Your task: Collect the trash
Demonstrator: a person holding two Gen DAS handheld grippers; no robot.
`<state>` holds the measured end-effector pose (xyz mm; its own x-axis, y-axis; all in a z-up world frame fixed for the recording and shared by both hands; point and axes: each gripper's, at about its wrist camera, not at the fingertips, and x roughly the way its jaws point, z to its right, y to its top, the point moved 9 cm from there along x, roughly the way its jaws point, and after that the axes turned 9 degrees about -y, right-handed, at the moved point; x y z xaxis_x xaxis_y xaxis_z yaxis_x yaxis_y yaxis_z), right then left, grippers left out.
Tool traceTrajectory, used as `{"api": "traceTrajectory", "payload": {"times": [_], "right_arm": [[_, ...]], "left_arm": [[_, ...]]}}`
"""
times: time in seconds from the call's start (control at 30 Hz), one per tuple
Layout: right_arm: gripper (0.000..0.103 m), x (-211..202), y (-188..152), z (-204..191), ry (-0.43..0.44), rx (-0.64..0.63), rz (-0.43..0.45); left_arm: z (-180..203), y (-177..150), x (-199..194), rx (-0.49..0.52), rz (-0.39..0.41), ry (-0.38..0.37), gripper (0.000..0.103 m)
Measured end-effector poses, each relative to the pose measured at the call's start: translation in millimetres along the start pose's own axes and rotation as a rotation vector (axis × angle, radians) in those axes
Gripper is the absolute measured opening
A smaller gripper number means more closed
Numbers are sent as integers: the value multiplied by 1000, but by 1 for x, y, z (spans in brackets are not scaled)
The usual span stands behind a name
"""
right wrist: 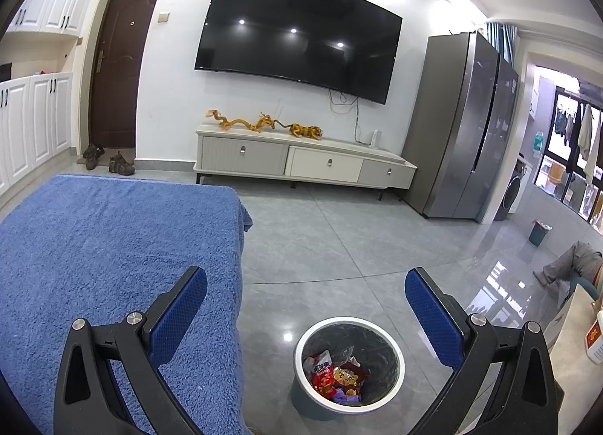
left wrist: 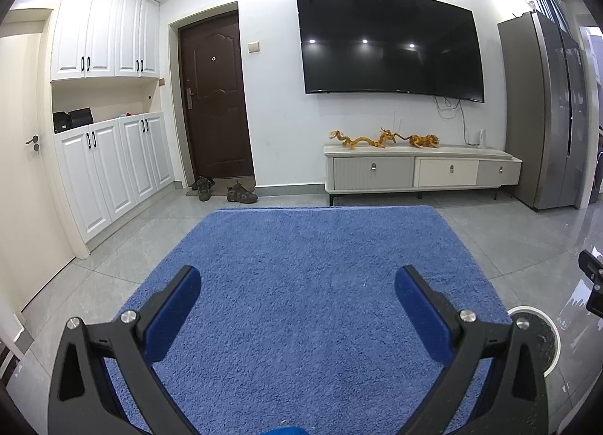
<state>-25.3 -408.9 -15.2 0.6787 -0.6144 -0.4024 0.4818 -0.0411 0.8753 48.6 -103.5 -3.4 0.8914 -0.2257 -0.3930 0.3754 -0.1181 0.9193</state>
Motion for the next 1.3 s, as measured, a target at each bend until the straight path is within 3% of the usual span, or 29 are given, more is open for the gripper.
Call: {"api": "traceTrajectory", "payload": {"times": [1.3], "right_arm": [[103, 12, -14, -6, 22, -22, -54]], "left_arm": [[-3, -29, 26, 18, -91, 4, 103]]}}
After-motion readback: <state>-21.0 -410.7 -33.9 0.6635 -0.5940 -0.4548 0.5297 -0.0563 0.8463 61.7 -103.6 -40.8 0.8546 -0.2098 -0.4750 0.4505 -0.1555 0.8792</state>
